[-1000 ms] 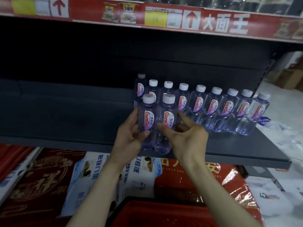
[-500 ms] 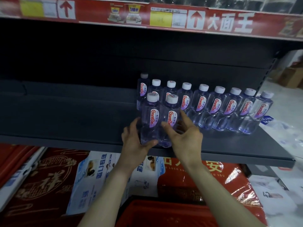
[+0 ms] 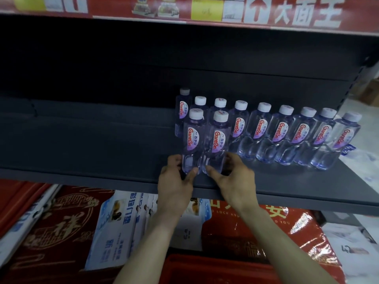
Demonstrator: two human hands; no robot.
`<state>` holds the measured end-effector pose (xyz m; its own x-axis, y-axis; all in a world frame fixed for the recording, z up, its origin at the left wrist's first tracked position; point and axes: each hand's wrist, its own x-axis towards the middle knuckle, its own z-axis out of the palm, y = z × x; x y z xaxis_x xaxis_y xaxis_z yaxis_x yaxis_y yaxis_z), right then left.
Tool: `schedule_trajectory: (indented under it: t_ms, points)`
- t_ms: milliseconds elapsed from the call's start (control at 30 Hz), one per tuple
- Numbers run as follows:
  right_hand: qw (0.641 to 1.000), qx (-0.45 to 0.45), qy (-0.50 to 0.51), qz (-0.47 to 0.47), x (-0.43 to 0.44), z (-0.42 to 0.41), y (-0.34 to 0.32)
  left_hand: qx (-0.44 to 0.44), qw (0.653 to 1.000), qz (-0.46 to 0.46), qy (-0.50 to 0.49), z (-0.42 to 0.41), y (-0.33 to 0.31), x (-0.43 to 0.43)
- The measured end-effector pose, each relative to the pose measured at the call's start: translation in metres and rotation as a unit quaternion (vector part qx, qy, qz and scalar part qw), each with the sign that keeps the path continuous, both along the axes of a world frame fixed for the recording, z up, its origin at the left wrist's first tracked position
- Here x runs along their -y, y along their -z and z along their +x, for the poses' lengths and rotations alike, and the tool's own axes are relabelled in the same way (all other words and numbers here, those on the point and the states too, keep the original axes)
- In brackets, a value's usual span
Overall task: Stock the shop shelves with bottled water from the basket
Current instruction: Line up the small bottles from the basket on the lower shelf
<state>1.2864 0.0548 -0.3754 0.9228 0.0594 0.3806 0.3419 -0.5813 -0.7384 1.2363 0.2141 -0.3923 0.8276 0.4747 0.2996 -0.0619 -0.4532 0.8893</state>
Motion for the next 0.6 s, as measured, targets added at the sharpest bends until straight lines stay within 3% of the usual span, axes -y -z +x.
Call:
schedule_trajectory:
  t_ms: [200, 333, 600]
  points:
    - [0.998, -0.008, 0.039, -0.039, 0.002, 0.008, 0.004, -0.006, 0.997, 0.059, -0.056, 0.005, -0.001, 0.012]
    - [0.996, -0.003, 0.070, -0.055, -0.003, 0.002, 0.006, -0.060, 0.993, 0.099, -0.021, 0.006, -0.002, 0.011]
    - [0.996, -0.041, 0.060, -0.048, 0.003, 0.001, 0.006, -0.037, 0.999, -0.007, 0.013, -0.004, -0.012, 0.009]
